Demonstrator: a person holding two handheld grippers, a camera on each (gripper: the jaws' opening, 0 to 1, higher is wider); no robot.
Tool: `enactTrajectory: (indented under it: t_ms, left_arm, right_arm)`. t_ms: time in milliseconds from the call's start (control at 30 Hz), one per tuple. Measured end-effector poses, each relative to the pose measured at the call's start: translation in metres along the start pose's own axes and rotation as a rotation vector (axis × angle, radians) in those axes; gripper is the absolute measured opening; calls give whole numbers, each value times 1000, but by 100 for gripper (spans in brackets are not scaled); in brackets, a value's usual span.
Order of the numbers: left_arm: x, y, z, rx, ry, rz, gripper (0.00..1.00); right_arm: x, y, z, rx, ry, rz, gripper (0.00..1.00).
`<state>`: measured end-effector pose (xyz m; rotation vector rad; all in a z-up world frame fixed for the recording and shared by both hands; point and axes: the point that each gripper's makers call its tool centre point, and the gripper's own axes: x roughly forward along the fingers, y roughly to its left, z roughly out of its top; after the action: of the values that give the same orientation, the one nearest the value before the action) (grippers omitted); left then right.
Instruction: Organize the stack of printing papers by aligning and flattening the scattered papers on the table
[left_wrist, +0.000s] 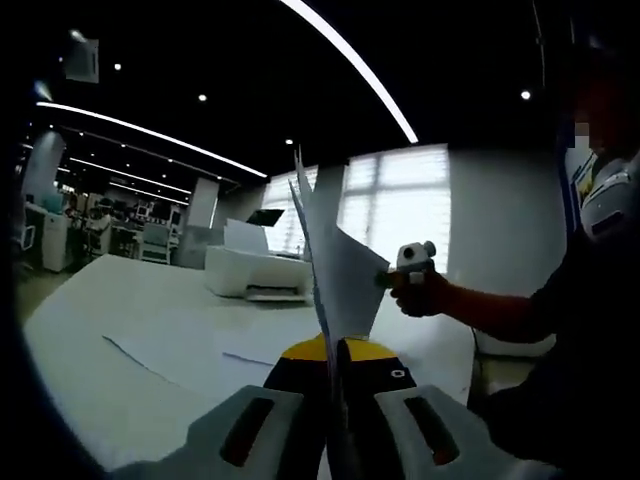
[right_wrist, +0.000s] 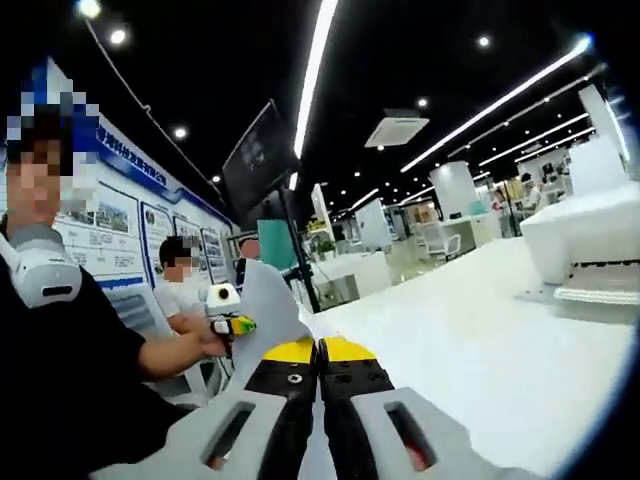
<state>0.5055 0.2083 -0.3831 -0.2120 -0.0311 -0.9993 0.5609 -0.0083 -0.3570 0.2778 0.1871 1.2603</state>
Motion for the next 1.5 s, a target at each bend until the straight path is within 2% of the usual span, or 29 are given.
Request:
enactTrajectory:
  t_ms: [100,200,267,533,667,933,1100,1133,1233,1333,1500]
  left_arm:
    - [0,-1,1,-1,-7,-1,7]
    - [0,-1,1,-2,-12,-2,7]
    - [0,-1,2,-6,-17,0,7]
    - [-2,3,4,-35,-47,8,7]
    - [-2,3,4,-40,-50,6,7]
    - [1,-3,2,-33,-17,-23,7]
    - [0,-2,4,-19,-17,-7,6]
    - [-1,-1,5,-25,-23,0,6]
    - [-3,2,6,-35,-29,10,6]
    - [-4,3,4,-20,-12,21,6]
    - [-7,2,6,-5,-9,27,6]
  right_arm:
    - [0,-1,-5,107,5,-24,0]
    - [2,2,-9,158,0,-31,0]
    - [3,3,-16,227,17,-46,0]
    - [10,14,-44,329,79,-48,0]
    - [12,20,-51,363,75,-30,0]
    - [15,23,-52,329,84,-16,0]
    - [13,18,-56,186,99,-63,0]
    - [12,18,-56,185,99,-64,2]
    - [8,14,-58,142,98,-105,19]
    - [2,14,-60,126,102,-124,21]
    - [-10,8,-61,63,106,-203,28]
